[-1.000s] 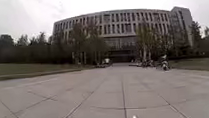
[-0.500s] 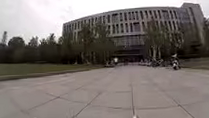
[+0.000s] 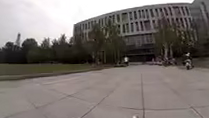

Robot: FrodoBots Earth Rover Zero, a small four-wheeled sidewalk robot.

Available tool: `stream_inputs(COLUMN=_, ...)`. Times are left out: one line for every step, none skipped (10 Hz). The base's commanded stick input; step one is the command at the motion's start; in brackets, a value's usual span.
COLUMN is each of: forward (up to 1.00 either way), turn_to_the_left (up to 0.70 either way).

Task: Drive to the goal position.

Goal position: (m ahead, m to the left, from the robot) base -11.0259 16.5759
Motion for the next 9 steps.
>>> stream_inputs(forward=0.00, turn_to_the_left=0.85)
stream_inputs(forward=0.00, turn_to_the_left=0.85)
stream_inputs(forward=0.00, turn_to_the_left=0.85)
stream_inputs(forward=0.00, turn_to_the_left=0.85)
stream_inputs(forward=0.00, turn_to_the_left=0.85)
stream_inputs(forward=0.00, turn_to_the_left=0.85)
stream_inputs(forward=0.00, turn_to_the_left=0.85)
stream_inputs(forward=0.00, turn_to_the_left=0.85)
stream_inputs(forward=0.00, turn_to_the_left=0.85)
